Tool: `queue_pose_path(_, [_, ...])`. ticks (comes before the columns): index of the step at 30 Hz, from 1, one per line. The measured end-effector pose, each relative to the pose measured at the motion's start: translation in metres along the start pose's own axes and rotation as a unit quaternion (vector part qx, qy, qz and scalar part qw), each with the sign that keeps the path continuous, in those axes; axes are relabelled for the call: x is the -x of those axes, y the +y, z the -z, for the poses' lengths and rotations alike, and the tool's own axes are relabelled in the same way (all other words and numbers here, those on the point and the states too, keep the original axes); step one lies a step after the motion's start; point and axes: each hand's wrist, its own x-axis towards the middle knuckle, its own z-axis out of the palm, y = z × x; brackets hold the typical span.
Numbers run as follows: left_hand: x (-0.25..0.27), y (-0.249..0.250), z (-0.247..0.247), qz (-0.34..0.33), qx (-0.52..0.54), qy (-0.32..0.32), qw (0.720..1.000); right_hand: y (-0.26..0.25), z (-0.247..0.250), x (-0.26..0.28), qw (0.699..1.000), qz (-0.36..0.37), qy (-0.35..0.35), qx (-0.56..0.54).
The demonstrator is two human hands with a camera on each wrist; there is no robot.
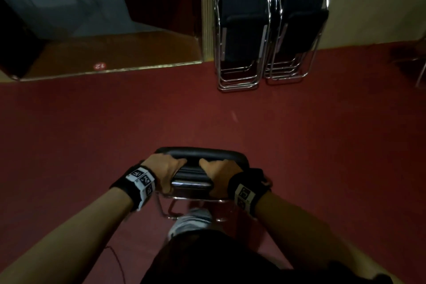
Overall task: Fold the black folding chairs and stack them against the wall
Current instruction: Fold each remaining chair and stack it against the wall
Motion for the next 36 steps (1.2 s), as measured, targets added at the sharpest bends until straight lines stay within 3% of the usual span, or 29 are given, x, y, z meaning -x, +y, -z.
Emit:
queue_pose_path(10, [-0.097,-0.078,0.048,0.001,0.052,-0.066,0.996,0.043,0.055,-0.107,0.999,-0.008,-0.046,-0.023])
queue_pose_path(12, [-0.136,-0.089,0.058,0.006,0.053,-0.069,0.996,0.074,0.064,-0.140,0.998,0.003,-0.054,-0.020])
queue_pose_path(16, [-0.168,-0.091,0.078,0.015,0.052,-0.103,0.993,0.102,0.070,-0.168,0.998,0.022,-0.057,-0.013])
queue_pose_path(19, [-0.197,-0.087,0.085,0.051,0.044,-0.160,0.985,0.125,0.070,-0.184,0.992,0.056,-0.107,-0.023])
queue_pose_path(21, [-0.234,-0.065,0.108,0.067,0.050,-0.161,0.983,0.180,0.083,-0.196,0.988,0.086,-0.127,-0.024])
queue_pose_path(22, [-0.233,-0.063,0.112,0.068,0.060,-0.170,0.981,0.180,0.087,-0.194,0.987,0.082,-0.133,-0.027])
queue_pose_path(24, [-0.273,-0.043,0.151,0.068,0.056,-0.158,0.983,0.241,0.112,-0.204,0.987,0.090,-0.129,-0.018])
queue_pose_path(27, [-0.311,-0.041,0.199,0.068,0.056,-0.125,0.988,0.287,0.157,-0.223,0.989,0.091,-0.118,-0.002])
queue_pose_path(36, [-0.415,-0.084,0.329,0.066,-0.004,-0.005,0.998,0.382,0.295,-0.296,0.996,0.065,0.001,0.062])
